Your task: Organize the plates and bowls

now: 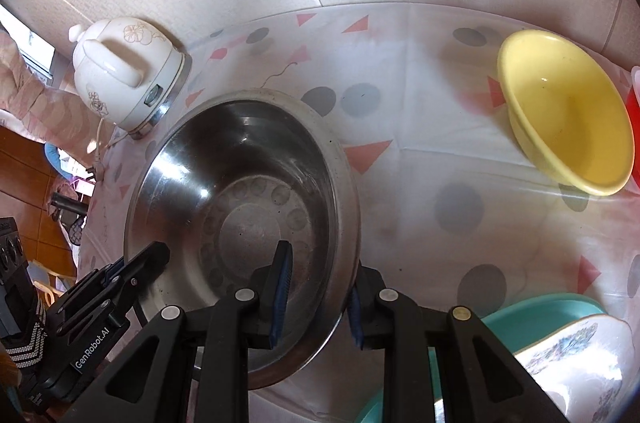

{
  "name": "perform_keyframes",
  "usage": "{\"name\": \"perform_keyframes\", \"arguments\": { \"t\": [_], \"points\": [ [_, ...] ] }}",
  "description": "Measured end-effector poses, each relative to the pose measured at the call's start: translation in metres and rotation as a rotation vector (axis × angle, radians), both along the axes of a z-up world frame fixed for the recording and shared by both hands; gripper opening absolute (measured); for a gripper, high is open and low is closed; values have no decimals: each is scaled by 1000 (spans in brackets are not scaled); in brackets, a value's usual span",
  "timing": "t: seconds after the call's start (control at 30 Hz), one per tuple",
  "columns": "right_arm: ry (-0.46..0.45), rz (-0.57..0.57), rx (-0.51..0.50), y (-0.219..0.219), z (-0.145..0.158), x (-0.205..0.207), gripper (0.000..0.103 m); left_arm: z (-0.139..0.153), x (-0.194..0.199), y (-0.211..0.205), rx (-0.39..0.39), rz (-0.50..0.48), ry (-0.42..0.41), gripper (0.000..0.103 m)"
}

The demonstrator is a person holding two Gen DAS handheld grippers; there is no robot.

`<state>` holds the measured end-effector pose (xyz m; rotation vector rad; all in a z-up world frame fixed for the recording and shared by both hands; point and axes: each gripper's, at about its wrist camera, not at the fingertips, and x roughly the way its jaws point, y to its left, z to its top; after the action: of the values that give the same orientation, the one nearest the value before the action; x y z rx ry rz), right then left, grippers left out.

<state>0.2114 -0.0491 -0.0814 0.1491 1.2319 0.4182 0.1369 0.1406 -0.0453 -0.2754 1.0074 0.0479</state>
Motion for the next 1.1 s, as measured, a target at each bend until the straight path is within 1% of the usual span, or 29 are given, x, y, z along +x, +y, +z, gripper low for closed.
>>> {"name": "perform_keyframes", "arguments": {
  "t": [0.3, 0.4, 0.47, 0.6, 0.73, 0.83, 1.1],
  "points": [
    [-8, 69, -48, 23, -2, -26, 25, -1, -46, 6, -6, 34, 9, 20],
    [-16, 87, -74, 34, -4, -30, 25, -3, -50, 9, 3, 52, 7, 20],
    [-27, 98, -78, 40, -4, -34, 25, 0, -57, 8, 15, 62, -4, 20],
    [-81, 130, -82, 45, 2, -48, 25, 13, -69, 9, 29, 81, -50, 20],
    [-84, 140, -87, 42, 3, -59, 24, 22, -79, 8, 36, 80, -74, 20],
    [-68, 150, -94, 44, -1, -63, 24, 20, -84, 7, 41, 83, -69, 20],
    [-96, 155, -129, 50, -2, -69, 25, 3, -89, 9, 59, 112, -15, 20]
  ]
}}
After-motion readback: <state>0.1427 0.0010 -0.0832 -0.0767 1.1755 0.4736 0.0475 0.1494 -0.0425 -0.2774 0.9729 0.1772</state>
